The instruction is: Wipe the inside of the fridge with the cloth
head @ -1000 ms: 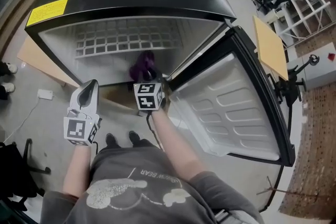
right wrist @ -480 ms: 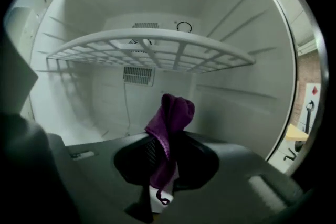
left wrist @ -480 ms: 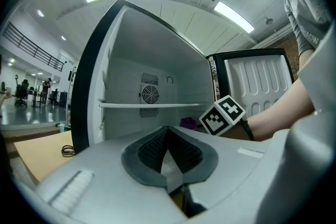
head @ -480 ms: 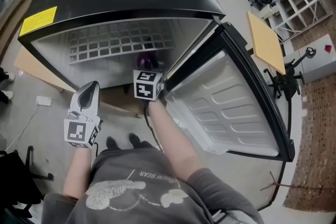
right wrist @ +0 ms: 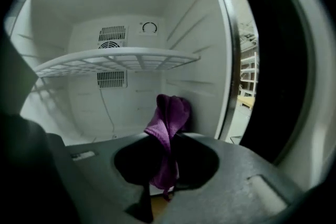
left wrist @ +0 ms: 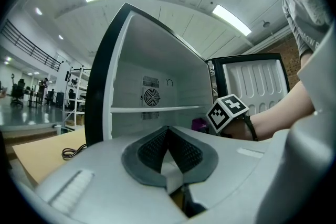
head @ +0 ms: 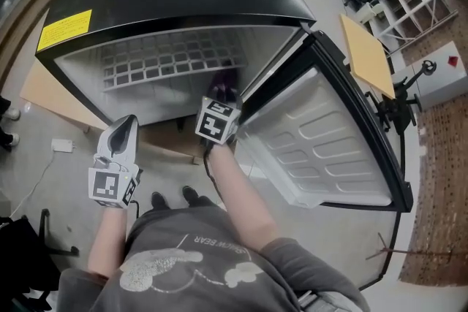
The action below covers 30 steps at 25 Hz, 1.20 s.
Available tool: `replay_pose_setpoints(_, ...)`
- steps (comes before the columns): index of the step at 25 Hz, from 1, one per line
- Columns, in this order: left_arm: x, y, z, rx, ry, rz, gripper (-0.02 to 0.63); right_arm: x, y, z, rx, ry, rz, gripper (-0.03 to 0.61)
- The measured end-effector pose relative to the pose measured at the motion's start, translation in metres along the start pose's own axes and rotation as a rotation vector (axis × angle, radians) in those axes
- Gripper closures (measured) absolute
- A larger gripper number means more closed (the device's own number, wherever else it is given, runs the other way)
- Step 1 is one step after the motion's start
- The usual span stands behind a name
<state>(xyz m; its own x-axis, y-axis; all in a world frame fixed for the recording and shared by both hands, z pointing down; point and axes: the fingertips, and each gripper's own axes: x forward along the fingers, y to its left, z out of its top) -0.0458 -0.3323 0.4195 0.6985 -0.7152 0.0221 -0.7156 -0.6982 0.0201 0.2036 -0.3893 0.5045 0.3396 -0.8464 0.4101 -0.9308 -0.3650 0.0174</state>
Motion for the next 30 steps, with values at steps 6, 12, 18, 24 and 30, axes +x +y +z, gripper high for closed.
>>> replay_pose_setpoints(6,-0.017,0.003,0.002,-0.008,-0.010,-0.029,0.598,-0.036,-0.004,-0.017,0.043,-0.009,-0.015,0.537)
replay_pose_setpoints(12,-0.040,0.011,0.013,0.023,-0.028,-0.060,0.598,-0.077,0.012,-0.020,0.063,-0.094,0.074,0.537)
replay_pose_setpoints(18,-0.059,0.005,0.021,0.033,-0.036,-0.124,0.598,-0.123,0.037,-0.012,-0.026,-0.201,0.132,0.537)
replay_pose_setpoints(24,-0.074,-0.008,0.026,0.047,-0.051,-0.118,0.598,-0.159,0.051,-0.010,-0.165,-0.302,0.242,0.537)
replay_pose_setpoints(30,-0.088,-0.038,0.030,0.040,-0.062,-0.046,0.598,-0.190,0.027,-0.013,-0.208,-0.345,0.337,0.537)
